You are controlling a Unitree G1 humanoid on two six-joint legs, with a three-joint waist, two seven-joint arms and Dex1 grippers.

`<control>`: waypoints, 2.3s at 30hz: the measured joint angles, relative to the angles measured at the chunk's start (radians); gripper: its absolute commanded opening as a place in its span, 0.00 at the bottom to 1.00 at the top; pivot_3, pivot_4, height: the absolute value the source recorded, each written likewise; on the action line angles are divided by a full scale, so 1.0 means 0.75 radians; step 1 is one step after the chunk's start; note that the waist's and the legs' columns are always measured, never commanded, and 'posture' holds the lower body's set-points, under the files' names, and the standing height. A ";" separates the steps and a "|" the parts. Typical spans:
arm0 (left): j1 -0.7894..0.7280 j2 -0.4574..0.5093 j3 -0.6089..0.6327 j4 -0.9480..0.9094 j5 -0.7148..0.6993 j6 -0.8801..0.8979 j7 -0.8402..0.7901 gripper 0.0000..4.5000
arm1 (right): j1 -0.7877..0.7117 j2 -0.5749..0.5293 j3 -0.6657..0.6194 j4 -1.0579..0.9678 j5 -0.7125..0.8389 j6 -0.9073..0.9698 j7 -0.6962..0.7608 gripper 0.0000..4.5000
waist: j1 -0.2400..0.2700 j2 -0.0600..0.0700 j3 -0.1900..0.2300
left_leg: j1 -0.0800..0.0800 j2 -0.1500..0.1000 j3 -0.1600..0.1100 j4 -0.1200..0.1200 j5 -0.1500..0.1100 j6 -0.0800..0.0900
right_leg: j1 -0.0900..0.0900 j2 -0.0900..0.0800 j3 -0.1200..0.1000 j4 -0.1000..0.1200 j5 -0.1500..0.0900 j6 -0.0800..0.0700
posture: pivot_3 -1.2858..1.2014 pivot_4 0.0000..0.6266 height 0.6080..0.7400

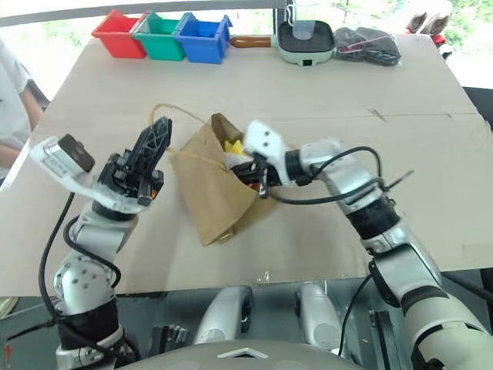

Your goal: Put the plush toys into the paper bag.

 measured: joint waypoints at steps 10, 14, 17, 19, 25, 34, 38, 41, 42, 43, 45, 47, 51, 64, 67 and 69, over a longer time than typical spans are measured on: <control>0.165 -0.004 0.046 -0.072 0.034 -0.094 0.015 0.00 | -0.060 -0.051 -0.049 0.003 0.038 -0.059 0.278 0.62 | 0.010 0.000 0.000 | -0.001 0.000 -0.001 -0.001 0.000 0.000 | 0.000 -0.001 -0.002 0.000 0.000 0.000 | 0.52 0.24 1.00; 0.206 -0.003 0.055 -0.075 0.033 -0.110 0.013 0.00 | -0.001 -0.130 -0.174 -0.101 0.070 -0.003 0.216 0.62 | 0.009 0.000 0.000 | 0.000 0.000 -0.001 -0.001 0.000 0.000 | 0.000 -0.001 -0.001 0.000 0.000 0.000 | 0.52 0.24 1.00; 0.217 0.004 0.068 -0.076 0.030 -0.123 0.008 0.00 | 0.018 -0.182 -0.291 -0.146 0.101 0.085 0.125 0.62 | 0.007 0.000 0.000 | 0.000 0.000 -0.001 -0.001 0.000 0.000 | 0.000 -0.001 -0.001 0.000 0.000 0.000 | 0.52 0.24 1.00; 0.218 0.012 0.081 -0.076 0.027 -0.127 0.005 0.00 | 0.033 -0.212 -0.373 -0.163 0.124 0.169 0.053 0.62 | 0.006 0.000 0.000 | 0.000 0.000 -0.001 -0.001 0.000 0.000 | 0.000 0.000 -0.001 0.000 0.000 -0.001 | 0.52 0.24 1.00; 0.222 0.073 0.121 -0.074 -0.002 -0.127 -0.011 0.00 | 0.171 -0.315 -0.644 -0.152 0.207 0.594 -0.245 0.62 | 0.011 -0.001 -0.001 | -0.001 0.000 0.000 -0.001 0.000 0.000 | 0.000 -0.001 0.000 0.000 0.000 -0.001 | 0.52 0.24 1.00; 0.177 0.123 0.137 -0.032 -0.031 -0.105 -0.039 0.00 | 0.185 -0.006 -0.676 0.230 0.245 0.675 -0.357 0.62 | -0.029 -0.001 -0.001 | 0.002 0.002 0.003 -0.002 0.000 0.000 | -0.001 0.003 0.004 0.000 0.000 -0.001 | 0.52 0.24 1.00; 0.157 0.128 0.137 -0.025 -0.031 -0.103 -0.053 0.00 | 0.148 0.120 -0.708 0.356 0.371 0.699 -0.272 0.24 | -0.020 0.000 0.000 | 0.000 0.001 0.002 -0.003 0.000 0.000 | -0.001 0.001 0.002 -0.001 0.000 0.000 | 0.52 0.24 1.00; 0.157 0.125 0.137 -0.018 -0.028 -0.105 -0.055 0.00 | 0.114 0.126 -0.712 0.370 0.395 0.686 -0.224 0.01 | -0.002 0.000 0.000 | -0.001 0.000 0.002 -0.003 0.000 0.000 | -0.001 0.000 0.002 -0.003 0.000 0.000 | 0.52 0.24 1.00; 0.157 0.119 0.137 -0.018 -0.027 -0.107 -0.055 0.00 | 0.105 0.140 -0.714 0.370 0.403 0.673 -0.212 0.01 | -0.001 0.000 0.000 | -0.001 0.000 0.002 -0.003 0.000 0.000 | -0.001 0.000 0.002 -0.002 0.000 0.000 | 0.52 0.24 1.00; 0.158 0.111 0.137 -0.018 -0.024 -0.109 -0.055 0.00 | 0.101 0.160 -0.723 0.370 0.424 0.664 -0.201 0.01 | -0.002 0.000 0.000 | 0.000 0.000 0.002 -0.003 0.000 0.000 | -0.001 0.001 0.001 -0.002 0.000 0.000 | 0.52 0.24 1.00; 0.157 0.101 0.135 -0.018 -0.017 -0.116 -0.055 0.00 | 0.099 0.193 -0.761 0.359 0.485 0.667 -0.191 0.01 | -0.001 0.000 0.000 | 0.000 0.000 0.001 -0.003 0.000 0.000 | -0.001 0.001 0.001 -0.002 0.000 0.000 | 0.52 0.24 1.00; 0.158 0.097 0.136 -0.018 -0.016 -0.123 -0.053 0.00 | 0.098 0.192 -0.806 0.317 0.542 0.687 -0.191 0.01 | 0.002 0.000 0.000 | -0.001 0.000 0.001 -0.003 0.000 0.000 | -0.001 0.001 0.001 -0.002 0.000 0.000 | 0.52 0.24 1.00; 0.089 0.098 0.133 -0.006 -0.010 -0.122 0.006 0.00 | 0.059 0.189 -0.975 0.060 0.800 0.834 -0.251 0.01 | 0.004 0.001 0.001 | -0.001 0.000 0.000 -0.003 0.000 0.000 | -0.001 0.001 0.000 -0.001 0.000 0.000 | 0.52 0.24 1.00; -0.645 0.290 -0.142 0.715 0.373 -0.051 -0.214 0.00 | 0.195 0.054 -0.946 -0.615 1.024 0.869 -0.707 0.01 | 0.007 0.000 0.001 | -0.002 0.000 0.000 -0.006 0.000 0.000 | -0.001 0.001 -0.001 -0.004 0.000 0.000 | 0.52 0.24 1.00; -0.743 0.251 -0.248 0.868 0.503 -0.076 -0.303 0.00 | 0.291 0.016 -0.896 -0.620 0.910 0.805 -0.758 0.01 | 0.004 0.000 0.001 | -0.004 -0.001 0.001 -0.006 0.000 0.000 | -0.003 0.001 0.000 -0.004 0.000 0.000 | 0.52 0.24 1.00; -0.774 0.257 -0.291 0.917 0.562 -0.089 -0.375 0.00 | 0.296 -0.009 -0.885 -0.621 0.871 0.772 -0.780 0.01 | -0.008 0.000 0.001 | -0.004 0.000 0.003 -0.007 0.000 0.000 | -0.006 0.001 0.003 -0.003 0.000 0.000 | 0.52 0.24 1.00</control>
